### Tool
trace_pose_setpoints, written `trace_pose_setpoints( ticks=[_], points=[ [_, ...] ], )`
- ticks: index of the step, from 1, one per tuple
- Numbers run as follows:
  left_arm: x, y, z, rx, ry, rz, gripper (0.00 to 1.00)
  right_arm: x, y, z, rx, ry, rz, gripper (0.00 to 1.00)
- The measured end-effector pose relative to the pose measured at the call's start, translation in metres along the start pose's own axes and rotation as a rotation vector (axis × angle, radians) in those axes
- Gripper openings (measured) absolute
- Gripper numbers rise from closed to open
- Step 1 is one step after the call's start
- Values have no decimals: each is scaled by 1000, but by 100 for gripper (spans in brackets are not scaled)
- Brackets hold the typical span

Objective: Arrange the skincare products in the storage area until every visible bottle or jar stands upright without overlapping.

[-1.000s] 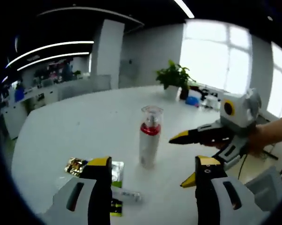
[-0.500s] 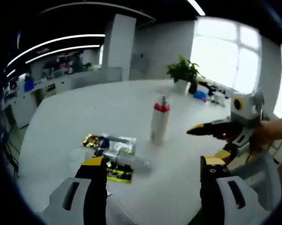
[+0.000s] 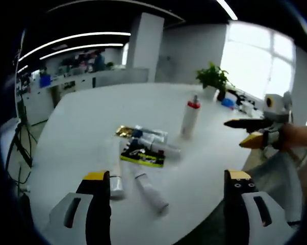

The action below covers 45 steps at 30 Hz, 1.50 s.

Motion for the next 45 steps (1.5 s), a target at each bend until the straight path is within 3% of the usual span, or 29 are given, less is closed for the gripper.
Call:
trace_pose_setpoints(
  ticks=[1,10,13,16,23,36,45],
  points=[
    [-3,-2,-7,4,0,-8,91,3,-4,-2,8,31,15,86],
    [-21,-17,-49,62,-7,-30,93,5,-17,-14,-32,69,18,86],
    [-18,-19,-55,70,-3,-27,93,5,-20,-19,-44,94,33,85],
    [-15,-19,-59,86,-6,24,93,6,-21,-24,-62,117,48,85],
    [-20,-18,-69,121,2,-31,93,6,-14,-32,-98,147,101,84],
    [-28,-23,-71,179,12,-28,90,-2,-8,-29,-124,113,102,81],
    [-29,-19,-68,158,-31,-2,91,-3,-9,-28,-127,104,79,81]
  ],
)
Point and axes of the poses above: the point that each gripper's makers call its tool centre point, and the gripper's own axes: z roughly forward along the fingers, y roughly to its right, x roughly out of its top, the point moved 9 cm from there along -z, roughly backward along the fingers, and after that the axes turned 15 degrees about z, right-handed, at the moved point
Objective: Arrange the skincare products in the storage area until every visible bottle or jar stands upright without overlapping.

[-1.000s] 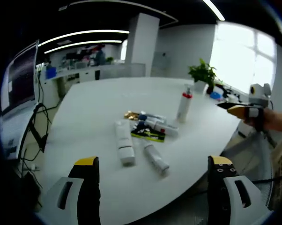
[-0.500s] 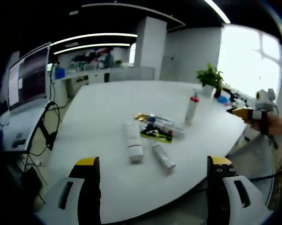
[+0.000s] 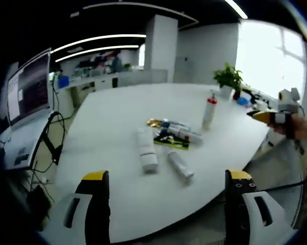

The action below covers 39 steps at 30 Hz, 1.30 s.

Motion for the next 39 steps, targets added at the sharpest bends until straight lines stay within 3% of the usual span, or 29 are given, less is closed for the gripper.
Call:
trace_pose_setpoints(
  ticks=[9,24,39],
  points=[
    [4,-11,3,21,-18,-96,94,-1,-1,0,-7,-5,-32,81],
    [28,-36,43,16,-71,-31,93,-2,0,1,2,-20,-11,80],
    [37,-48,99,-22,-129,-12,87,-10,-2,9,5,-136,-36,79]
  ],
)
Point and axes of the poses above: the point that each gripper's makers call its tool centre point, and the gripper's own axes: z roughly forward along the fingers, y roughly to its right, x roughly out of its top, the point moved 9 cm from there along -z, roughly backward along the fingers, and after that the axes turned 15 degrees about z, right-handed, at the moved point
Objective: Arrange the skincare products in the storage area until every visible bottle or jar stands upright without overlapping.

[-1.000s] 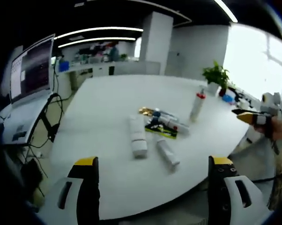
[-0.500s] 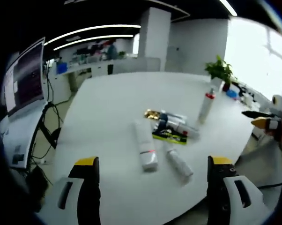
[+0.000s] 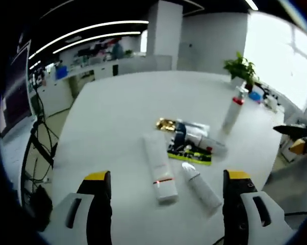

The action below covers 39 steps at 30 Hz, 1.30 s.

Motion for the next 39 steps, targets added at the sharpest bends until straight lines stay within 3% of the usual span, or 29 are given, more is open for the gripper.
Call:
trace_pose_setpoints(
  ticks=[23,39],
  points=[
    [3,-13,63,-47,-167,29,73,-5,3,5,-35,-76,-3,77],
    [6,-14,92,-60,-196,42,65,-8,3,7,-46,-109,-16,76]
  ],
)
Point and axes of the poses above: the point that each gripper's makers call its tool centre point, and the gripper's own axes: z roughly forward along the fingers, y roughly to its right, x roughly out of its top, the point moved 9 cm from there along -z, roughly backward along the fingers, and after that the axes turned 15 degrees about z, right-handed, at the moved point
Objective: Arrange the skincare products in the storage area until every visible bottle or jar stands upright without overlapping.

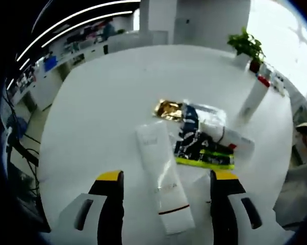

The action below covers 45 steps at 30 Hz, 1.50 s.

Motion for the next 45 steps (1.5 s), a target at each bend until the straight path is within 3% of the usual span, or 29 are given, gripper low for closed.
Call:
trace_pose_setpoints(
  ticks=[9,28,40,45],
  points=[
    [2,-6,17,16,-33,-5,59,-1,-1,1,-7,-9,-6,76],
    [3,-8,43,-30,-160,95,45,-2,0,2,-18,-23,-25,76],
    [1,-8,43,-7,-94,67,36,-4,-2,9,-12,-55,-96,76],
    [-3,-11,43,6,-41,9,32,-2,1,7,-20,-41,-61,75]
  ],
)
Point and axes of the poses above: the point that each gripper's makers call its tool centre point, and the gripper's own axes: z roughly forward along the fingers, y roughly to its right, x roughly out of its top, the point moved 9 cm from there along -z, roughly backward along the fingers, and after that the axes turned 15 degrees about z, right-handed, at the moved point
